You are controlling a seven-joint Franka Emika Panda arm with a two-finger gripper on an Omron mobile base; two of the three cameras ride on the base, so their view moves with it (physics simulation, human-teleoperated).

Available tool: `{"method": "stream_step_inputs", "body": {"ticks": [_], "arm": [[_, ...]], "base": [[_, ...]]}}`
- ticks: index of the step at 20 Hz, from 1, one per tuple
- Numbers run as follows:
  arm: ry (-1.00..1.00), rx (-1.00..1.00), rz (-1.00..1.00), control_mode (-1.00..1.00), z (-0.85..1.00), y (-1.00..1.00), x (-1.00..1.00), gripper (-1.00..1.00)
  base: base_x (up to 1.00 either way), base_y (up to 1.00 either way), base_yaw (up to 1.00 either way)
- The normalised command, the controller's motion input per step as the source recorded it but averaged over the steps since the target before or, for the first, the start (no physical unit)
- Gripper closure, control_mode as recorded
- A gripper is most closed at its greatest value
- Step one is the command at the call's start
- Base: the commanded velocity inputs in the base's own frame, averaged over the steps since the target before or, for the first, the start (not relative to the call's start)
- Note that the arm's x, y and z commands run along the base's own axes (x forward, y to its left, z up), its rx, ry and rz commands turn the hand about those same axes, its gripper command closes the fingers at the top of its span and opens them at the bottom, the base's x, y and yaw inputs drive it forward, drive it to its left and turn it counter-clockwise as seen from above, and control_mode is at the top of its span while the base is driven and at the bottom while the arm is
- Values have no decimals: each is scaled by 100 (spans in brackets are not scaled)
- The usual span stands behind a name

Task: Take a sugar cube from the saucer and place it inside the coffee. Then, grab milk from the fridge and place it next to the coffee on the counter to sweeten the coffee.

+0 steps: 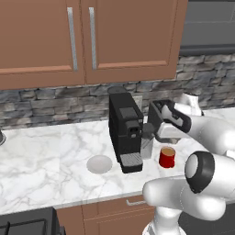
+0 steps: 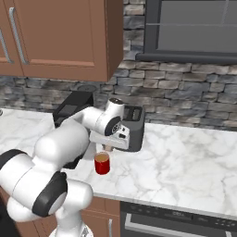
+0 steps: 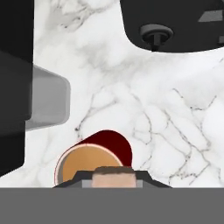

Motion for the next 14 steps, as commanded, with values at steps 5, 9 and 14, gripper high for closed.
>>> {"method": "stream_step_inputs", "body": {"ticks": [5, 9, 14], "arm": [[0, -2, 10, -100, -37, 9, 0, 100], [0, -3, 8, -100, -25, 5, 1, 100], [-1, -2, 5, -100, -16, 1, 12, 100]], "base": [[0, 0, 0], [0, 0, 0], [0, 0, 0]]}}
